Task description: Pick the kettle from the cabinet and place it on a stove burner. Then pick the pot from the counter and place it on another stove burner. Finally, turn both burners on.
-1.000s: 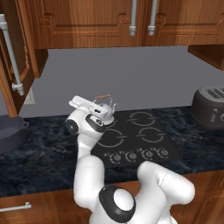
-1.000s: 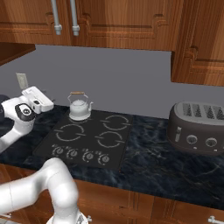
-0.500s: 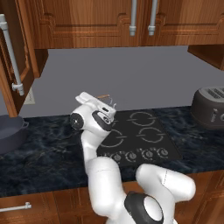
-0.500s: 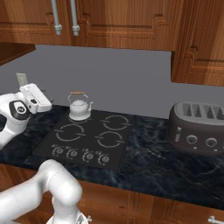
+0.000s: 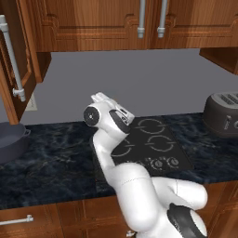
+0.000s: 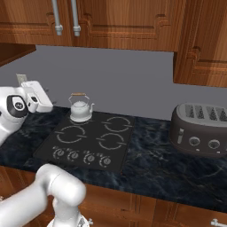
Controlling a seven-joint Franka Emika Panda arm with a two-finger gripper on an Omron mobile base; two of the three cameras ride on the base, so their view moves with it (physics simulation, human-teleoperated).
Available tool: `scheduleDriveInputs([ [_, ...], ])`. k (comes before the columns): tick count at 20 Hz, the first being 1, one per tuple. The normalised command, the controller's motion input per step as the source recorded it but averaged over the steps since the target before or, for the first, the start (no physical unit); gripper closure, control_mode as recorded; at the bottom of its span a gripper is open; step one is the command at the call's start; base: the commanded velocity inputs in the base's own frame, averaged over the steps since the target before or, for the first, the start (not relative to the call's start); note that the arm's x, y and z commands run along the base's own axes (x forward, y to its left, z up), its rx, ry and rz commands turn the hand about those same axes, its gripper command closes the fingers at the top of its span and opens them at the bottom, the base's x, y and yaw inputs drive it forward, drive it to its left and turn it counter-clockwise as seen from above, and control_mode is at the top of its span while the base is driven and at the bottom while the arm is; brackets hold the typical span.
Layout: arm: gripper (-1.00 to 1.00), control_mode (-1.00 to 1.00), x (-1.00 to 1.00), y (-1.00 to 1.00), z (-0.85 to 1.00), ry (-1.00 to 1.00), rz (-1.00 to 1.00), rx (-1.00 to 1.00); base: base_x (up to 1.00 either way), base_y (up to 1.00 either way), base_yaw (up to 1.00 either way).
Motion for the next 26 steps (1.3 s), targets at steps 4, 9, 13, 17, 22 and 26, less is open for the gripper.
scheduleDriveInputs([
  [4,-1.00,-1.00,-0.40,-0.28,0.17,0.04,0.00,0.07,0.00,0.00,0.00],
  [9,-1.00,-1.00,-0.57,-0.21,0.21,0.00,0.00,0.07,0.00,0.00,0.00],
  [13,-1.00,-1.00,-0.59,-0.11,0.34,0.00,-0.01,0.05,0.00,0.00,0.00],
  [17,-1.00,-1.00,-0.57,-0.10,0.40,0.01,-0.03,0.04,0.00,0.00,0.00],
  [22,-1.00,-1.00,-0.58,-0.06,0.30,0.04,-0.03,0.04,0.00,0.00,0.00],
  [26,-1.00,-1.00,-0.55,-0.02,0.07,0.04,-0.02,0.01,0.00,0.00,0.00],
])
